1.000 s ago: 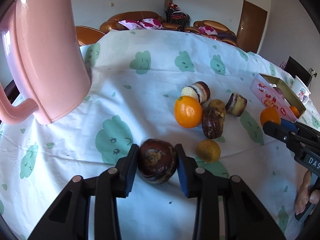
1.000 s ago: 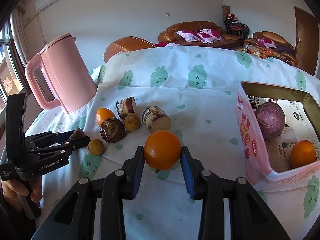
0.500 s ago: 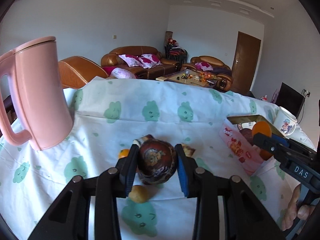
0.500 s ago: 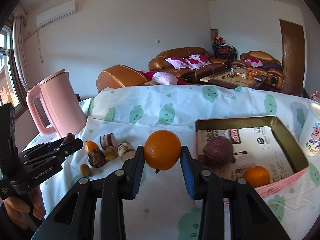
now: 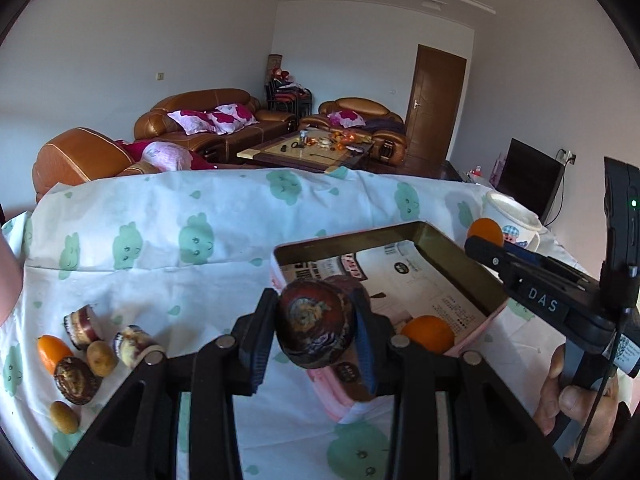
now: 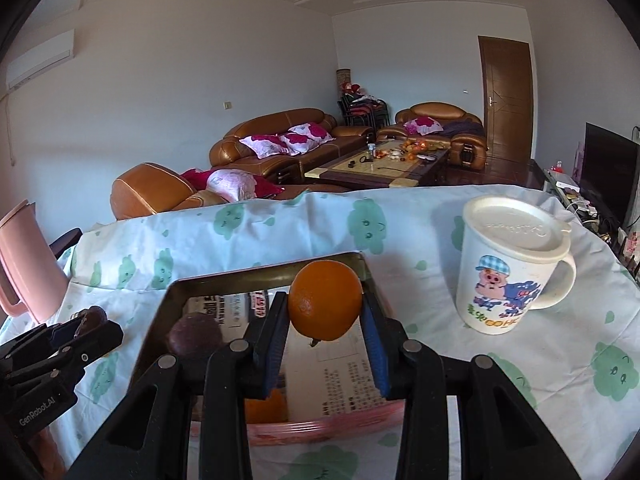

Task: Organize fruits
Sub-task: 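Carry the orange and brown fruit into the tin box and release both, then grasp a cake roll with the right tool while the left tool grasps a yellow fruit, then carry the cake roll and yellow fruit over the tin box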

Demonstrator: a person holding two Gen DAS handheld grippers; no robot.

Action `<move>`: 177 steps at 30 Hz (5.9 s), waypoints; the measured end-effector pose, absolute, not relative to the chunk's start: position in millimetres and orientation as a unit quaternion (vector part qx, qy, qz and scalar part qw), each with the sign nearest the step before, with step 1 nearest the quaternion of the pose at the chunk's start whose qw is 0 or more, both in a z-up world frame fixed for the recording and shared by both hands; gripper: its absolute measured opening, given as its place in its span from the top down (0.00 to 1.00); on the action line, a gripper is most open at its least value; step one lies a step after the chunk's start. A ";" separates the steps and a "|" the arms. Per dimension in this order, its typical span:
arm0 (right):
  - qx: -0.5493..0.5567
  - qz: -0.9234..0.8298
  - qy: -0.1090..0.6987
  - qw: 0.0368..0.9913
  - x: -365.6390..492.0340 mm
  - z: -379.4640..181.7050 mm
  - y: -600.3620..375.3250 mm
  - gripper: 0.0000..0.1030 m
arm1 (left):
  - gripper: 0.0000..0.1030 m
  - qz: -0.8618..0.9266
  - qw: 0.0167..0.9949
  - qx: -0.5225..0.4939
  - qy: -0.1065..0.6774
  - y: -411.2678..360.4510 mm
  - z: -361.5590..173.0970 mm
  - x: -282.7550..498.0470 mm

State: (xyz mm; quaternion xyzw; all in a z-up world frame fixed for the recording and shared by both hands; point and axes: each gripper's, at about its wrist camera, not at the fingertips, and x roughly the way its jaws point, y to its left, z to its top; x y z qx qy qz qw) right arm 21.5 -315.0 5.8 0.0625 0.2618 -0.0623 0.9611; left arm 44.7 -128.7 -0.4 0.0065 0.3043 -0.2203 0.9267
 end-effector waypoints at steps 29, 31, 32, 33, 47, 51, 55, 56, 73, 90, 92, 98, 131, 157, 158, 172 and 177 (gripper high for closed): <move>0.113 -0.008 0.308 0.945 38.3 -15.5 -342.9 0.62 | 0.28 -0.173 0.939 0.060 0.291 -195.1 -10.9 54.5; 0.130 -0.003 0.292 0.947 33.6 -11.6 -348.0 0.58 | 0.08 -0.173 0.942 0.052 0.283 -191.3 -6.9 52.1; 0.141 0.000 0.283 0.949 30.8 -9.5 -350.8 0.50 | 0.00 -0.175 0.944 0.050 0.275 -190.2 -4.1 49.0; 0.149 -0.002 0.273 0.951 27.6 -7.3 -353.0 0.46 | 0.00 -0.176 0.947 0.049 0.264 -188.9 -0.7 44.7; 0.084 -0.078 0.200 0.973 6.3 4.0 -335.6 0.28 | 0.00 -0.129 0.960 0.062 0.242 -157.2 2.8 36.2; 0.073 -0.079 0.197 0.974 3.9 2.6 -326.8 0.28 | 0.00 -0.107 0.962 0.060 0.243 -138.9 0.1 35.2; 0.073 -0.081 0.197 0.974 0.3 2.0 -322.0 0.28 | 0.00 -0.094 0.962 0.060 0.247 -121.4 -3.8 34.4; 0.074 -0.083 0.198 0.974 -0.3 1.6 -320.7 0.28 | 0.00 -0.089 0.962 0.064 0.249 -117.9 -5.7 34.8; 0.065 -0.059 0.209 0.974 -8.6 -3.1 -258.5 0.28 | 0.00 -0.040 0.959 0.049 0.277 -52.8 -15.1 38.3; -0.005 0.034 0.233 0.972 12.6 -8.6 -138.1 0.28 | 0.00 -0.017 0.950 0.018 0.313 27.2 -23.3 44.1; -0.011 0.044 0.243 0.969 17.7 -10.5 -128.1 0.28 | 0.00 -0.015 0.948 0.017 0.318 38.8 -22.6 47.0; -0.048 0.066 0.290 0.953 34.2 -20.2 -98.1 0.28 | 0.00 0.005 0.944 -0.024 0.330 89.1 -18.2 56.6; -0.003 0.133 0.408 0.903 96.2 -52.6 -80.0 0.65 | 0.57 -0.132 0.886 0.050 0.441 74.7 -56.1 61.8; -0.039 0.100 0.272 0.956 32.2 -15.0 -91.7 0.65 | 0.71 -0.068 0.965 -0.058 0.247 106.5 -7.9 42.9; -0.042 0.097 0.272 0.956 32.1 -15.7 -91.4 0.65 | 0.71 -0.064 0.965 -0.055 0.247 104.4 -9.3 42.6; -0.040 0.069 0.271 0.959 21.9 -13.2 -131.5 0.65 | 0.71 -0.067 0.964 -0.029 0.256 56.1 -14.2 37.2; -0.036 0.052 0.270 0.961 21.1 -11.6 -154.3 0.65 | 0.71 -0.087 0.962 -0.020 0.260 27.0 -14.0 34.2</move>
